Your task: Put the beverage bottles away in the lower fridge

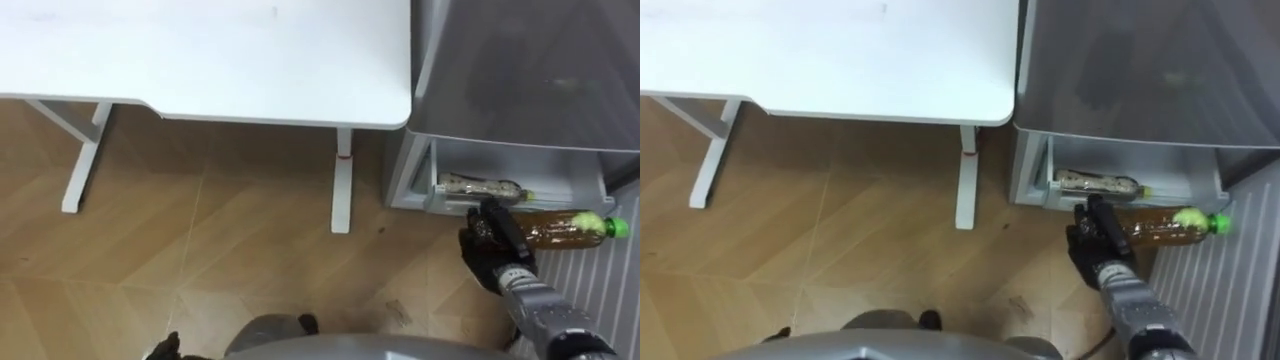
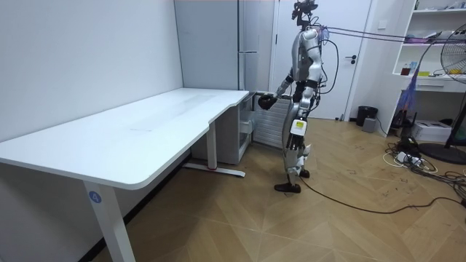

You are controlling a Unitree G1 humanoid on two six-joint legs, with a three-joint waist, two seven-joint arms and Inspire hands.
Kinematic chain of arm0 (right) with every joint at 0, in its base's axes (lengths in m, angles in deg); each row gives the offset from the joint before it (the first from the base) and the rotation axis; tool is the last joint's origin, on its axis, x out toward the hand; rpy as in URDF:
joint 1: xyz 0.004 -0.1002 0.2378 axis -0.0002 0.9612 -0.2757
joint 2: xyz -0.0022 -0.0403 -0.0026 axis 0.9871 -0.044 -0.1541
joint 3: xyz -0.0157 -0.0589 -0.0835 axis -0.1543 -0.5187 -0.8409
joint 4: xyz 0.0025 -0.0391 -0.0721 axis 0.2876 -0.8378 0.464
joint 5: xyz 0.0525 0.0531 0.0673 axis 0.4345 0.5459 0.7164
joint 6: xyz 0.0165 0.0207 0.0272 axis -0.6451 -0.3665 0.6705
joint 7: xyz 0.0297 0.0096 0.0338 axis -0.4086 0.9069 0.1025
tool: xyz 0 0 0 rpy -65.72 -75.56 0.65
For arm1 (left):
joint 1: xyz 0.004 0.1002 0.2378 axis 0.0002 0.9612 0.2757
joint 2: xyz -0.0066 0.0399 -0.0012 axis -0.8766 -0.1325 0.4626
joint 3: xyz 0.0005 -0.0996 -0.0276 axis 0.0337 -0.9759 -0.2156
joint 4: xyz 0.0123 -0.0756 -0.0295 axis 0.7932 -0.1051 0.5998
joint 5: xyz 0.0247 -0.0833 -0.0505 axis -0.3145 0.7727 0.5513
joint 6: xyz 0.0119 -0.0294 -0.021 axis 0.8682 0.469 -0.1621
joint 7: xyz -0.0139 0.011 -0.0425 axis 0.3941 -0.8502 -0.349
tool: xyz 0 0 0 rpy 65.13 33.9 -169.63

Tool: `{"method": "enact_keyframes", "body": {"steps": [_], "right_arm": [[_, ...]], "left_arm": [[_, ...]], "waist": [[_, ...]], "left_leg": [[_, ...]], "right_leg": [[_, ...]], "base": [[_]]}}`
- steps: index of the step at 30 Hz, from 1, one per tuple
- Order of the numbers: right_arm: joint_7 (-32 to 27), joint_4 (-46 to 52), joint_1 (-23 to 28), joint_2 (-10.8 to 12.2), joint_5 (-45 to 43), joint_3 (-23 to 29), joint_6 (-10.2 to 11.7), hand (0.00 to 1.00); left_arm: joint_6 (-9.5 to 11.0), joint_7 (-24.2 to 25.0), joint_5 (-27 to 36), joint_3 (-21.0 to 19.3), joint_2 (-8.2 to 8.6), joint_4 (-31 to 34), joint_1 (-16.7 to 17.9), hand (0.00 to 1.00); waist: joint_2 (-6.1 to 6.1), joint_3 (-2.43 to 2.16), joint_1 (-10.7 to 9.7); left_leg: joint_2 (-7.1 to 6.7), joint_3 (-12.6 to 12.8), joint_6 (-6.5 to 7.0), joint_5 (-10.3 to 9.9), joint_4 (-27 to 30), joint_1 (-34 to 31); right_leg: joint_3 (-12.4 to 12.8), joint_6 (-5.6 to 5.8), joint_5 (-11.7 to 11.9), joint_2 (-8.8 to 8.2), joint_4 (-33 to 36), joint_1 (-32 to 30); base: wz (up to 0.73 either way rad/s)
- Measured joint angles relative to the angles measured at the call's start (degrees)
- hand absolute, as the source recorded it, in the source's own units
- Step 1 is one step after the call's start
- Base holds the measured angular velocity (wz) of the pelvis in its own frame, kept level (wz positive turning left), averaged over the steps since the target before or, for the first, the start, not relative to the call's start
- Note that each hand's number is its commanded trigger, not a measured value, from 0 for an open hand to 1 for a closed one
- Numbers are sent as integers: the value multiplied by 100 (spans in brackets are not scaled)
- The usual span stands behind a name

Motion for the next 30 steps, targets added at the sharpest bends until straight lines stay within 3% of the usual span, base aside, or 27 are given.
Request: {"method": "enact_keyframes", "body": {"steps": [5, 10, 14, 17, 25, 28, 30], "right_arm": [[60, -566, -846, -93, 24, 195, -33, 100], [202, -1046, -1358, -270, 28, 243, -102, 100], [134, -1465, -1747, -444, 30, 554, -193, 100], [128, -1475, -1934, -603, 28, 584, -208, 100], [-58, -1472, -2263, -716, 104, 454, -266, 100], [-211, -1468, -2586, -745, 128, 370, -277, 100], [-291, -1468, -2777, -794, 235, 367, -304, 100]], "left_arm": [[-9, 154, -5, 248, -83, -136, -587, 0], [-17, 259, 43, 423, -139, -236, -785, 0], [-12, 367, 118, 599, -245, -299, -1034, 0], [-5, 413, 115, 632, -268, -395, -1215, 0], [110, 398, 338, 1014, -394, -578, -1434, 0], [115, 331, 331, 1071, -400, -599, -1434, 0], [204, 325, 321, 1064, -422, -598, -1434, 0]], "waist": [[-19, 27, 15], [-30, 36, 4], [-145, 121, 96], [-172, 138, 178], [-262, 196, 358], [-271, 201, 352], [-323, 232, 402]], "left_leg": [[-3, -63, 15, 113, -21, -402], [-6, -46, 18, 220, -70, -718], [2, 90, 42, 457, -325, -938], [7, 108, 60, 526, -331, -1234], [11, 123, 103, 691, -318, -1771], [4, 130, 130, 781, -333, -2014], [5, 185, 152, 833, -326, -2184]], "right_leg": [[-81, -19, 54, 12, 14, -375], [-188, -33, 69, -6, 74, -702], [-226, -39, 65, -54, 293, -1135], [-212, -50, 67, -75, 422, -1497], [-177, -91, 92, -106, 658, -2133], [-172, -95, 92, -146, 839, -2469], [-107, -101, 87, -181, 1027, -2738]], "base": [[10], [10], [7], [-4], [-2], [0], [-6]]}}
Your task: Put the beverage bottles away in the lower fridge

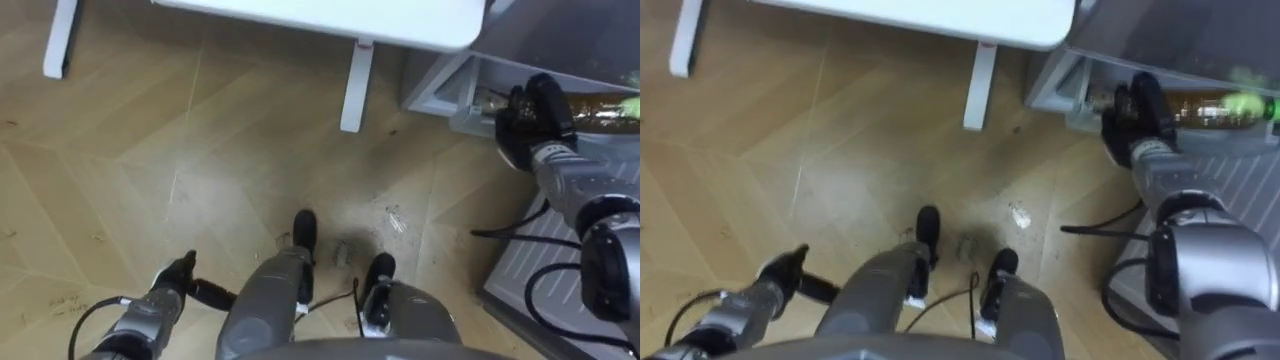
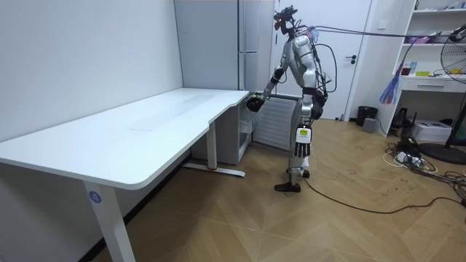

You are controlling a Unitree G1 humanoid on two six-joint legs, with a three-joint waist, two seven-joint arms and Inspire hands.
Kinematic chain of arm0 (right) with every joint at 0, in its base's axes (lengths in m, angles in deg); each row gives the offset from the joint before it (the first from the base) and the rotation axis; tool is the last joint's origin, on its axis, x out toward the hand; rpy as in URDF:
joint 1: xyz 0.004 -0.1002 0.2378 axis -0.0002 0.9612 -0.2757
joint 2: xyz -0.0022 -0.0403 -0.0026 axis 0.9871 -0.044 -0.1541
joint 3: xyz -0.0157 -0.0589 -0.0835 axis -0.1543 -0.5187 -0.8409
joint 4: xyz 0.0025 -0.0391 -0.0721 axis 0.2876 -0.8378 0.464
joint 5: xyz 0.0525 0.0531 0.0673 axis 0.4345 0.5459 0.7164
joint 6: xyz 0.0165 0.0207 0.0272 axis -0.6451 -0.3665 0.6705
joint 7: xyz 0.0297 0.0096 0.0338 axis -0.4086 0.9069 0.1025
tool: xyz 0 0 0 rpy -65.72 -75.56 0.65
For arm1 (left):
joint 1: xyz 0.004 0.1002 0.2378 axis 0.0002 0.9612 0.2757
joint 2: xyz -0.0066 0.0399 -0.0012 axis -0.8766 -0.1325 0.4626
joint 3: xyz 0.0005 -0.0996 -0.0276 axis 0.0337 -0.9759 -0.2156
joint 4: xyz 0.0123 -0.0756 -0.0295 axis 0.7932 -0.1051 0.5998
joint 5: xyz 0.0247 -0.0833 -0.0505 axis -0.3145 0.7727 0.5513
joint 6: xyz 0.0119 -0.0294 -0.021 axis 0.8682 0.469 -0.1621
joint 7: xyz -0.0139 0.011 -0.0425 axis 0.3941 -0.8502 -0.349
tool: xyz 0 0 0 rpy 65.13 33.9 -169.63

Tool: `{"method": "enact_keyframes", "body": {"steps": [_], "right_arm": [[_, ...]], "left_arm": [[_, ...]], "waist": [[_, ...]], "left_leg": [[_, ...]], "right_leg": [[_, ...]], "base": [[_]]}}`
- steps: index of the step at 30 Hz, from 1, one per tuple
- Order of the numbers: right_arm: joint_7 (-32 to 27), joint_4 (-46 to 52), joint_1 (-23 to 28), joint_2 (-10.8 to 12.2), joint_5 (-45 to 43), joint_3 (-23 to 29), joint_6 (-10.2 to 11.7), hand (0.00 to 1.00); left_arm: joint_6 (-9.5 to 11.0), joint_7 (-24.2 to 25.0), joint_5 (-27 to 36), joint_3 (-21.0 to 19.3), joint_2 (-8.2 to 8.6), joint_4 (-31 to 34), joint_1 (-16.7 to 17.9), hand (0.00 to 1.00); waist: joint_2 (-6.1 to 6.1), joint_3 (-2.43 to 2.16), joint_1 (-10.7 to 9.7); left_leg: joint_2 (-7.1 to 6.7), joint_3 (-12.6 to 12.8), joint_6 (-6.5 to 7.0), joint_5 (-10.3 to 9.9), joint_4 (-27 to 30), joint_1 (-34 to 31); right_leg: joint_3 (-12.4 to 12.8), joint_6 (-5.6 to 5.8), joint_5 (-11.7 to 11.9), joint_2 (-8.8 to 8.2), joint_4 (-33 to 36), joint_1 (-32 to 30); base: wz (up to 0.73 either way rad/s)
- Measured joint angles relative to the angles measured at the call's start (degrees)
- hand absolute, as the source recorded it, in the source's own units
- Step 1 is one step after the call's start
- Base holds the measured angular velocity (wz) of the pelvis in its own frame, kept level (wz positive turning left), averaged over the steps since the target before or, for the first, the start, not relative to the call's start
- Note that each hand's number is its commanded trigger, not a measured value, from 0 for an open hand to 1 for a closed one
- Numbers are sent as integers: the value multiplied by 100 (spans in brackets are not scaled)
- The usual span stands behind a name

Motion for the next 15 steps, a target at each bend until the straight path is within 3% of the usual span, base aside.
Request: {"method": "enact_keyframes", "body": {"steps": [3, 7, 9, 12, 13, 14, 15], "right_arm": [[-30, 0, -97, -91, -5, -7, -6, 100], [-164, 0, -157, -231, -31, 3, -21, 100], [-279, 0, -226, -332, -28, 3, -144, 100], [-453, 0, -320, -354, -2, 4, -166, 100], [-480, 2, -335, -359, 0, 4, -172, 75], [-538, 2, -382, -365, 21, 7, -193, 19], [-570, 2, -423, -364, 45, 7, -199, 0]], "left_arm": [[48, -1, 0, -7, -42, 4, -4, 0], [61, -4, 9, -7, -57, 5, 0, 0], [56, -1, 9, -6, -90, -8, -1, 0], [52, -7, 9, -8, -183, -18, -1, 0], [51, -11, 10, -8, -193, -20, -1, 0], [49, -32, 10, -10, -206, -21, 0, 0], [40, -65, 9, -10, -206, -18, 0, 0]], "waist": [[-48, 28, 61], [-52, 30, 70], [-56, 32, 27], [-58, 32, -41], [-63, 29, -53], [-72, 27, -60], [-75, 27, -73]], "left_leg": [[-3, 1, 16, 67, 13, -185], [-5, -25, 27, 86, 134, -388], [-10, -8, 52, 105, 172, -456], [-14, 160, 94, 130, 198, -491], [-18, 180, 99, 133, 198, -491], [-18, 229, 112, 141, 198, -497], [-24, 265, 117, 144, 205, -500]], "right_leg": [[18, -5, 2, -13, 102, -220], [-32, -18, -9, -42, 224, -396], [-60, -24, -59, -122, 387, -502], [-68, -10, -137, -208, 565, -589], [-62, -5, -152, -219, 594, -601], [-62, -9, -176, -249, 659, -636], [-61, -11, -199, -277, 716, -664]], "base": [[-1], [7], [6], [8], [7], [3], [0]]}}
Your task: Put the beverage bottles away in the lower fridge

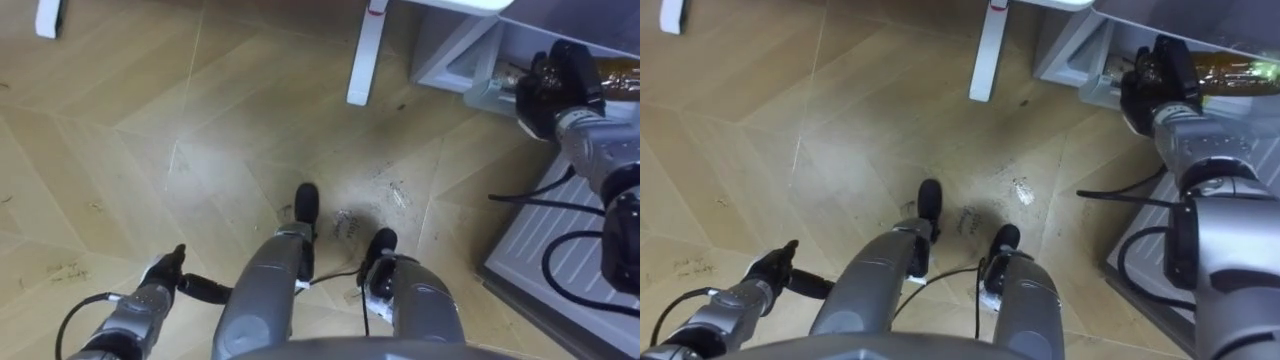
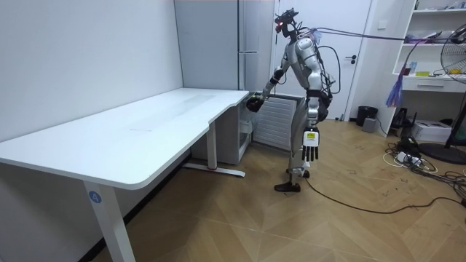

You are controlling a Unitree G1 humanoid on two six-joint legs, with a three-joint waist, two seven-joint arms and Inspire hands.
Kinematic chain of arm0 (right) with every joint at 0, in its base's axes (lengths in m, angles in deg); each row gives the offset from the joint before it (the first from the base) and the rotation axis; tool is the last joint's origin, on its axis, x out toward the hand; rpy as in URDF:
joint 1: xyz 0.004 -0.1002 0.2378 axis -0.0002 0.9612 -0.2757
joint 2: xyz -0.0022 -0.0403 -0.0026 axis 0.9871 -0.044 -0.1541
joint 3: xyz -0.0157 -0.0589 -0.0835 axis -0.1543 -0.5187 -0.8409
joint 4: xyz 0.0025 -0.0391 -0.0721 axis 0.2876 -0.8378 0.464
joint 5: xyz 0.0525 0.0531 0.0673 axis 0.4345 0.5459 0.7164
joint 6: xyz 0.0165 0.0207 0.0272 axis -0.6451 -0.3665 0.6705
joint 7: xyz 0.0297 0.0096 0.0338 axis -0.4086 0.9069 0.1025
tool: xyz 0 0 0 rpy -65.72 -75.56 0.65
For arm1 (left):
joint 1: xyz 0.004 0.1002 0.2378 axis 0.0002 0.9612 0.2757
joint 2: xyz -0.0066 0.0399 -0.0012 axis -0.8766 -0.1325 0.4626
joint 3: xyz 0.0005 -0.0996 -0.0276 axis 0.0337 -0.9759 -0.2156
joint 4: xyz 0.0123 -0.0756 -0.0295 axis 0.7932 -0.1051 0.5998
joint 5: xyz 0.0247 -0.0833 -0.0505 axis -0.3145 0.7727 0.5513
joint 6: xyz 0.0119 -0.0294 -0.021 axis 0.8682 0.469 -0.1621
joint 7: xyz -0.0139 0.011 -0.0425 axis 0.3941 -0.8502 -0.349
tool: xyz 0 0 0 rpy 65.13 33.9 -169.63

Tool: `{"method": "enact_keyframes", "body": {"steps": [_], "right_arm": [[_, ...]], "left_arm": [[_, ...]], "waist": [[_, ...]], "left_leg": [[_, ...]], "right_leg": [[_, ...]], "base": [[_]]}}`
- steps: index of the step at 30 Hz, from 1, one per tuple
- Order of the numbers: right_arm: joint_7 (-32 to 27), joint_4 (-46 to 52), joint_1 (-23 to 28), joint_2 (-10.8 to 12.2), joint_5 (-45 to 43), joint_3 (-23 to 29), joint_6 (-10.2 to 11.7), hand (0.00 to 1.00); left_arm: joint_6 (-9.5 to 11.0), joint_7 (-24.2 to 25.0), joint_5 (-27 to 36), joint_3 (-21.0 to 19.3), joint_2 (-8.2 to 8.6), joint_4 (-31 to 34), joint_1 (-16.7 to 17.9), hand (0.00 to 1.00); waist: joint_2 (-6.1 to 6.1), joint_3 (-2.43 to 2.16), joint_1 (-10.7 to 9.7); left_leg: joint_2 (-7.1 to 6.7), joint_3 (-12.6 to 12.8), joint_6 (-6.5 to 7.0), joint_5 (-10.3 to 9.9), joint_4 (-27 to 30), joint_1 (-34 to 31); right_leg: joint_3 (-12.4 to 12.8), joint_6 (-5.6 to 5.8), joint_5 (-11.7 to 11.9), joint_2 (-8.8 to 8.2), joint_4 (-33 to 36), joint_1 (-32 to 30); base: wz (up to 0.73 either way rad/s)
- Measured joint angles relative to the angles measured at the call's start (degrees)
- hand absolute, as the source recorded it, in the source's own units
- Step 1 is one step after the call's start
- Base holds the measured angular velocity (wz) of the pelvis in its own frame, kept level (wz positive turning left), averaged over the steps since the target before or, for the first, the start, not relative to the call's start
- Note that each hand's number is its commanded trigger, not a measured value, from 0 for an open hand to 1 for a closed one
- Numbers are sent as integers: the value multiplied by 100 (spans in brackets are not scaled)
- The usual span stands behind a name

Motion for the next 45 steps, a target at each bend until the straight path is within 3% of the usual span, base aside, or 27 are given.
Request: {"method": "enact_keyframes", "body": {"steps": [21, 31, 37, 41, 45], "right_arm": [[-142, -115, -8, -187, -88, -22, 20, 0], [-194, -110, -7, -264, -227, -189, 70, 0], [-141, -113, -4, -303, -277, -251, 87, 0], [-101, -143, 3, -303, -283, -251, 86, 0], [-55, -151, 27, -313, -278, -274, 107, 0]], "left_arm": [[-25, -70, -4, 2, 2, 10, 7, 0], [13, -111, 4, 7, 2, -6, 20, 0], [15, -157, 89, 6, 1, -11, 43, 0], [-10, -153, 133, 25, -7, 0, 110, 0], [-46, -120, 126, 225, -15, -4, 169, 0]], "waist": [[26, -15, 160], [19, -21, 125], [16, -66, 91], [44, -142, 5], [55, -155, 3]], "left_leg": [[24, 40, 1, 1, 187, 15], [24, 59, 1, 22, 200, 61], [35, 65, 1, 22, 188, 212], [97, 56, -7, 39, 156, 346], [134, 51, -24, 51, 69, 525]], "right_leg": [[24, -56, -73, 24, 213, 2], [60, -65, -75, 18, 266, 12], [77, -62, -62, 39, 223, 176], [52, -71, 23, 125, 45, 359], [35, -76, 99, 191, -121, 526]], "base": [[1], [0], [-1], [-7], [-5]]}}
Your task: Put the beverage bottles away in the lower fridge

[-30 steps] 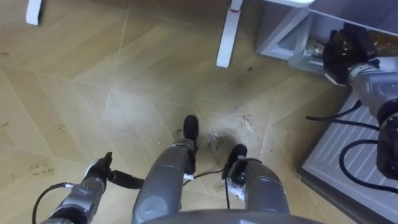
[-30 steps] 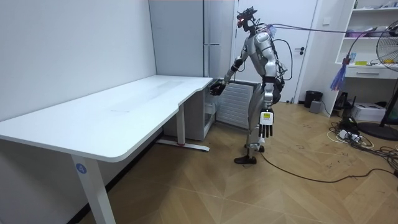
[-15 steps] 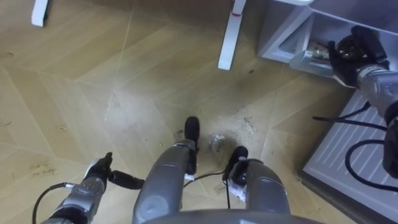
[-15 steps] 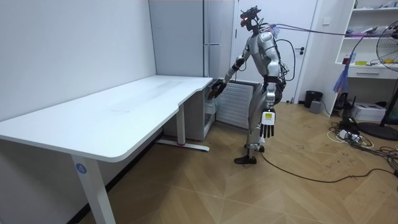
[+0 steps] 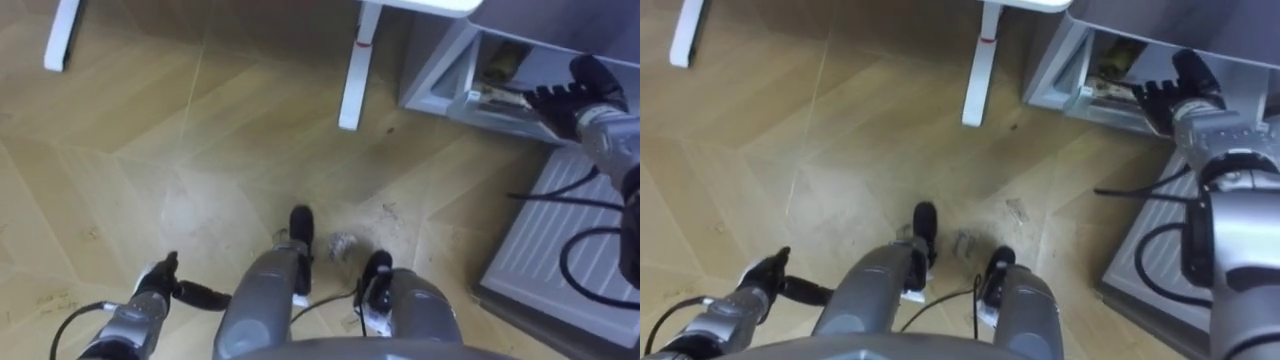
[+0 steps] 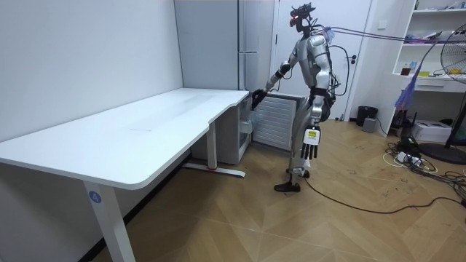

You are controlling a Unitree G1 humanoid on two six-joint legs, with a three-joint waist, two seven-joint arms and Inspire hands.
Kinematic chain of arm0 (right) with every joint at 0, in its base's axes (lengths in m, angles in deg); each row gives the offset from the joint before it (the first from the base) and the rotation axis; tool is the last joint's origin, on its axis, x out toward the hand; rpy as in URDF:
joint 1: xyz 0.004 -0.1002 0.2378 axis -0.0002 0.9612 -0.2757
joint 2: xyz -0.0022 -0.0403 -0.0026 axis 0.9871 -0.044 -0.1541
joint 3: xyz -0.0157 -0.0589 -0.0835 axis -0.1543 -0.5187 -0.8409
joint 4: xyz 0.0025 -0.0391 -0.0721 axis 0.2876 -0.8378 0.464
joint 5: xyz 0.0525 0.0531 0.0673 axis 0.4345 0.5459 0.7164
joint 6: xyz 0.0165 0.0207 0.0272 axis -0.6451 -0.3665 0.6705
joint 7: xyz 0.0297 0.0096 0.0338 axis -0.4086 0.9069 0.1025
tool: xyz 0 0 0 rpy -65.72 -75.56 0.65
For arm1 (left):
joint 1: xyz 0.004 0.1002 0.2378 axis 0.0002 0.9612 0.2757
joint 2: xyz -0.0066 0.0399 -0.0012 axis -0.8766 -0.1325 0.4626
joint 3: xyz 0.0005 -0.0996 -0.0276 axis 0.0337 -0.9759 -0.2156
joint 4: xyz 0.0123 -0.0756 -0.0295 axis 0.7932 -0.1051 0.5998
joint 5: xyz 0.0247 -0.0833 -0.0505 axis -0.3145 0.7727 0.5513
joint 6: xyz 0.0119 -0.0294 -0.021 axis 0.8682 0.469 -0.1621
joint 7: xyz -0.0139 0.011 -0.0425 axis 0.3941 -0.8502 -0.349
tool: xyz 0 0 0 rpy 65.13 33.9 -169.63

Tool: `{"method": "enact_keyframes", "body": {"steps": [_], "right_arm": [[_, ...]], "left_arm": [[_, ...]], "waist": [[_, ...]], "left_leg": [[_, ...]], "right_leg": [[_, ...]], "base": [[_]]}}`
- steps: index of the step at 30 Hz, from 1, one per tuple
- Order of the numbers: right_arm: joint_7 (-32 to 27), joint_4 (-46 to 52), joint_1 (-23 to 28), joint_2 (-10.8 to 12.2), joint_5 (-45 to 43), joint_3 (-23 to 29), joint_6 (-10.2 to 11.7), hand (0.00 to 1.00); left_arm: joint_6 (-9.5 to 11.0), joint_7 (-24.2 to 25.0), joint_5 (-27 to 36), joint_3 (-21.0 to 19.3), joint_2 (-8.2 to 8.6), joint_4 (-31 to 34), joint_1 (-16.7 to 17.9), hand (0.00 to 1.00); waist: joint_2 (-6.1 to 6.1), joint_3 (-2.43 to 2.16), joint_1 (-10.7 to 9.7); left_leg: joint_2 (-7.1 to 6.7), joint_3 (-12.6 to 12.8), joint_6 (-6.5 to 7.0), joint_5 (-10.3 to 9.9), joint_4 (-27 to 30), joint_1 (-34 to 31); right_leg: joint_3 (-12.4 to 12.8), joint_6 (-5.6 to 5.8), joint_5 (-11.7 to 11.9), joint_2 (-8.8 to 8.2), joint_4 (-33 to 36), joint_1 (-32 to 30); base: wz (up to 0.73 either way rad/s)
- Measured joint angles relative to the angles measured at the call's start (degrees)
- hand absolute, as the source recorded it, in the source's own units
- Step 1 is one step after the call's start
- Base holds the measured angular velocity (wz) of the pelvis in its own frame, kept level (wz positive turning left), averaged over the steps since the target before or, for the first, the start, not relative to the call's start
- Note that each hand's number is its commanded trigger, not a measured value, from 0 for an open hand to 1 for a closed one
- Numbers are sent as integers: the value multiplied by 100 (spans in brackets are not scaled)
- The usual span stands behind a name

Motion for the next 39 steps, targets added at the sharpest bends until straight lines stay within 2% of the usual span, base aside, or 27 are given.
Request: {"method": "enact_keyframes", "body": {"steps": [9, 15, 19, 24, 30, 34, 39], "right_arm": [[118, -3, 14, -93, -21, 12, 26, 0], [243, -3, 114, -108, -203, 57, 35, 0], [318, -3, 133, -140, -315, 57, 35, 0], [424, -3, 263, -276, -429, 57, 48, 0], [622, 78, 604, -292, -800, 59, 295, 0], [618, 369, 937, -293, -1120, 54, 502, 0], [581, 611, 1455, -281, -1470, 54, 689, 0]], "left_arm": [[-92, 36, 12, 0, -2, 0, 47, 0], [-83, 148, -6, -68, -2, 13, 63, 0], [-40, 239, -4, -254, -2, 80, 61, 0], [139, 245, -7, -412, -2, 148, 74, 0], [209, 225, 2, -569, -15, 151, 82, 0], [294, 217, 8, -567, -10, 117, 85, 0], [399, 236, -7, -577, -8, 68, 91, 0]], "waist": [[0, 0, -32], [2, 3, -16], [3, 3, -50], [-3, 6, -42], [-39, 4, -158], [-39, 1, -157], [-15, -10, -162]], "left_leg": [[-4, -4, 5, 52, -77, 6], [-11, 17, 13, 46, -100, 126], [-14, 25, 14, 45, -107, 132], [-32, 34, 14, 43, -166, 251], [-19, 55, -19, 18, -312, 520], [1, 140, -2, -42, -314, 636], [0, 169, -40, -180, -402, 1100]], "right_leg": [[-2, -8, 52, 10, -46, -2], [55, 14, 62, 23, -127, 121], [60, 18, 60, 19, -125, 121], [76, 35, 46, 4, -136, 238], [12, 48, 68, 32, -366, 517], [144, 64, 109, 80, -482, 627], [224, 96, 126, 131, -774, 1147]], "base": [[0], [-3], [0], [0], [2], [-16], [-9]]}}
